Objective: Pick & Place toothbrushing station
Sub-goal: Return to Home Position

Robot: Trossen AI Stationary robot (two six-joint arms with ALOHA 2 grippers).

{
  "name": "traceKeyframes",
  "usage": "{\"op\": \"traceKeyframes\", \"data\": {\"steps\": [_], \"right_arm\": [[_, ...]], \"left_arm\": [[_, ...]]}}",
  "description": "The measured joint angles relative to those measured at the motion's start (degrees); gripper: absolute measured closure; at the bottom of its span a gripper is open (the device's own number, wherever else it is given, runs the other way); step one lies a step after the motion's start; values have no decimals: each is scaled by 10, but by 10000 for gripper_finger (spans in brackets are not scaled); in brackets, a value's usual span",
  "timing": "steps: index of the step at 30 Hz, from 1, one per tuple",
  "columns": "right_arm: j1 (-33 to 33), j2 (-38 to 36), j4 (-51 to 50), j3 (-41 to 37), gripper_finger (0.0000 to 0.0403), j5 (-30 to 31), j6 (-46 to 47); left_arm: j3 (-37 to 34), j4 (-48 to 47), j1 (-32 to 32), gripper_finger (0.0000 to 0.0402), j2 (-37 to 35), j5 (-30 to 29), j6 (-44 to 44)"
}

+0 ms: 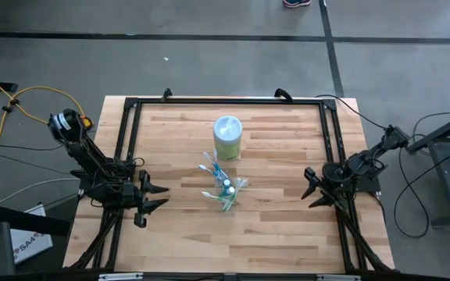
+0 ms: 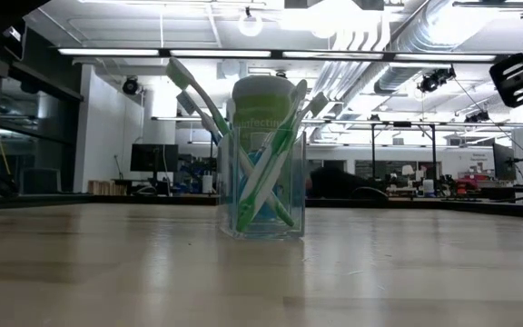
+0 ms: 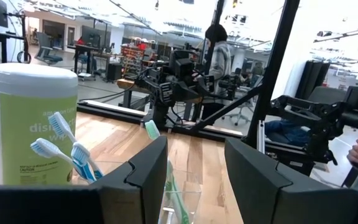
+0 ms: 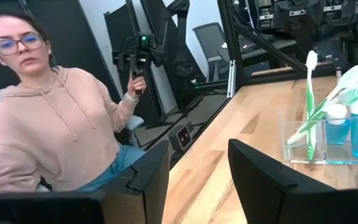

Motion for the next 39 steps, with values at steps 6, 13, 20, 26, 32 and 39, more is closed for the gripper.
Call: {"op": "traceKeyframes", "data": {"steps": [6, 13, 20, 26, 32, 39], "right_arm": [[0, 1, -1, 0, 247, 0, -13], [0, 1, -1, 0, 247, 1, 13], [0, 4, -1, 0, 247, -2, 15], [0, 15, -1, 0, 247, -4, 15], [0, 17, -1, 0, 247, -5, 24], [0, 17, -1, 0, 247, -6, 45]], "left_arm": [[0, 1, 0, 245, 0, 0, 0], [0, 1, 0, 245, 0, 1, 0], [0, 1, 0, 245, 0, 1, 0], [0, 1, 0, 245, 0, 0, 0], [0, 1, 0, 245, 0, 0, 0], [0, 1, 0, 245, 0, 0, 0]]}}
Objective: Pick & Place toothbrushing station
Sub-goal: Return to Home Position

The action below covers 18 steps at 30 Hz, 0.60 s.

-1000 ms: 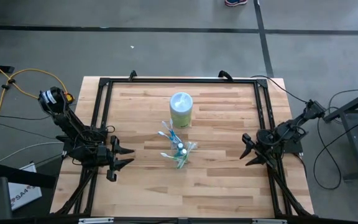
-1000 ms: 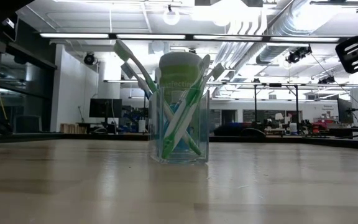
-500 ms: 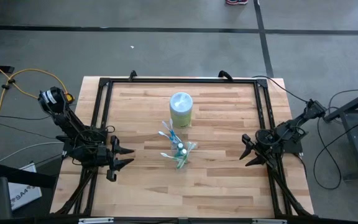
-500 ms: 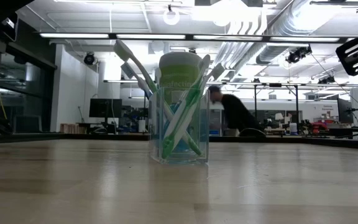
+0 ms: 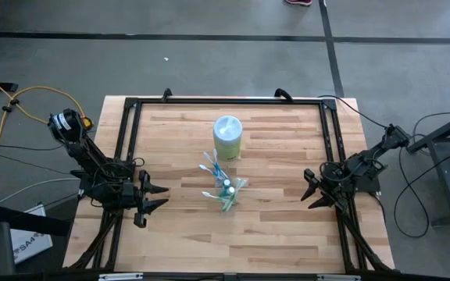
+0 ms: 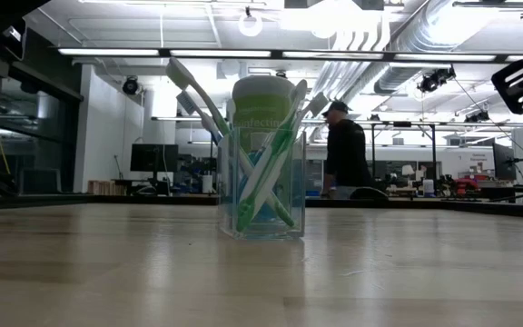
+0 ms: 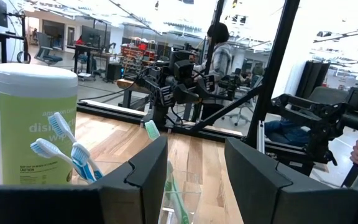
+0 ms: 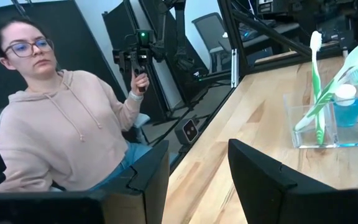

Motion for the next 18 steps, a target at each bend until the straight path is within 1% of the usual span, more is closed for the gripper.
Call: {"op": "traceKeyframes", "data": {"steps": [13, 18], "right_arm": [[0, 0, 0, 0, 247, 0, 4], [0, 0, 0, 0, 247, 0, 4]], "left_arm": [[0, 0, 0, 245, 0, 2, 0], [0, 0, 0, 245, 0, 14, 19]]}}
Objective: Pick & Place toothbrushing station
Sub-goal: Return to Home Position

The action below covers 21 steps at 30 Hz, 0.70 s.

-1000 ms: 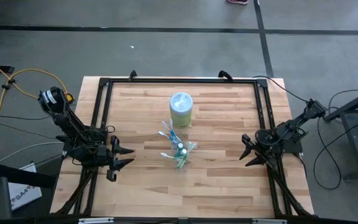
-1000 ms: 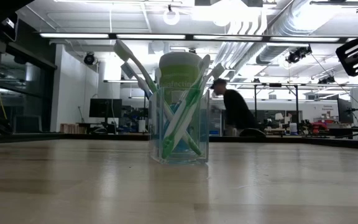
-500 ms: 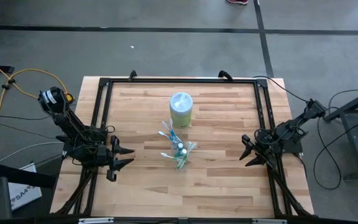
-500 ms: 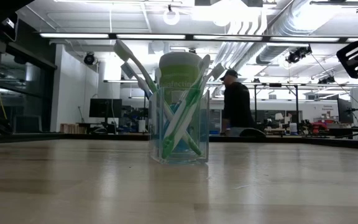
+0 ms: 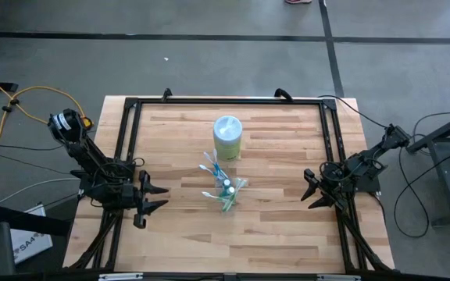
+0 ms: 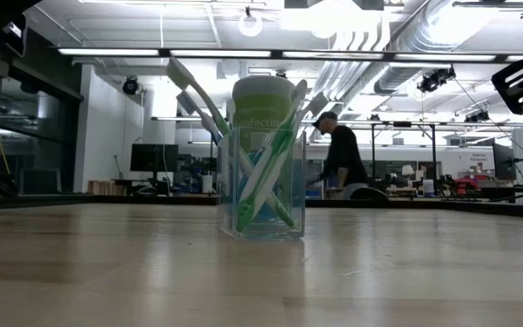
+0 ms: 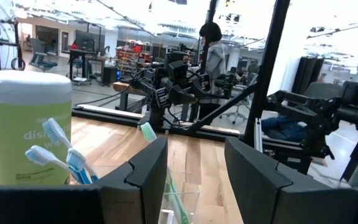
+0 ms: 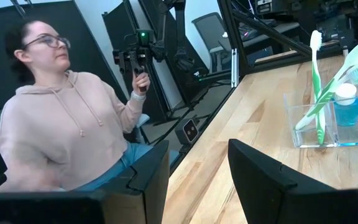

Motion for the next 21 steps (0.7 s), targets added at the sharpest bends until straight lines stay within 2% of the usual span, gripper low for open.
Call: {"op": "traceKeyframes", "data": {"steps": [4, 7, 13, 21], "right_arm": [[0, 0, 0, 0, 247, 0, 0], [0, 0, 0, 0, 247, 0, 0], [0, 0, 0, 0, 247, 0, 0], [0, 0, 0, 0, 247, 0, 0]], "left_arm": [[0, 0, -11, 245, -18, 1, 34], [-1, 0, -49, 245, -44, -6, 94], [-16, 0, -152, 245, -102, -82, 219], [-86, -26, -243, 245, -227, -42, 233]]}}
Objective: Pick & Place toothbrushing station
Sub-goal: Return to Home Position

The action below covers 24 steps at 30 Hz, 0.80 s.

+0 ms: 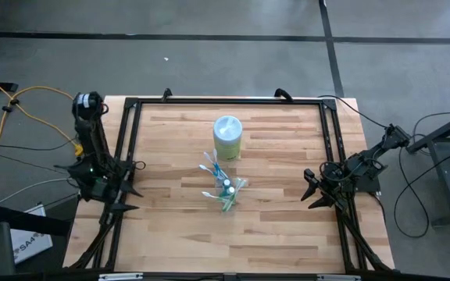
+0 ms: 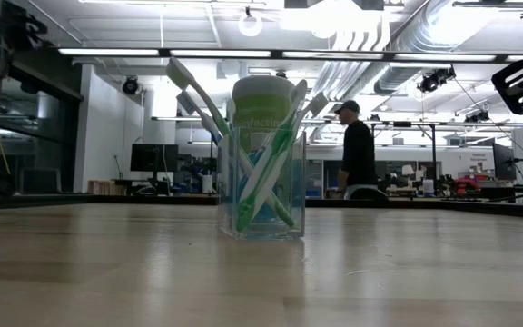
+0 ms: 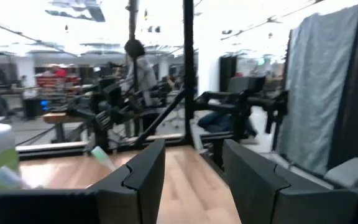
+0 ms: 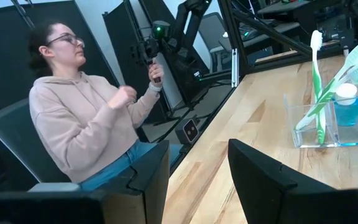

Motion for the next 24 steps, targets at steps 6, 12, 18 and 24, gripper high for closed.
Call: {"op": "traceKeyframes", "data": {"steps": [6, 12, 18, 24], "right_arm": [[0, 0, 1, 0, 247, 2, 0], [0, 0, 2, 0, 247, 6, 0], [0, 0, 3, 0, 247, 6, 0], [0, 0, 3, 0, 247, 7, 0]], "left_arm": [[-1, -38, -36, 245, -46, 4, 31], [-1, -50, -61, 245, -56, 26, 59], [-2, -80, -96, 245, -56, 34, 59], [-2, -139, -168, 245, -56, 65, 34]]}}
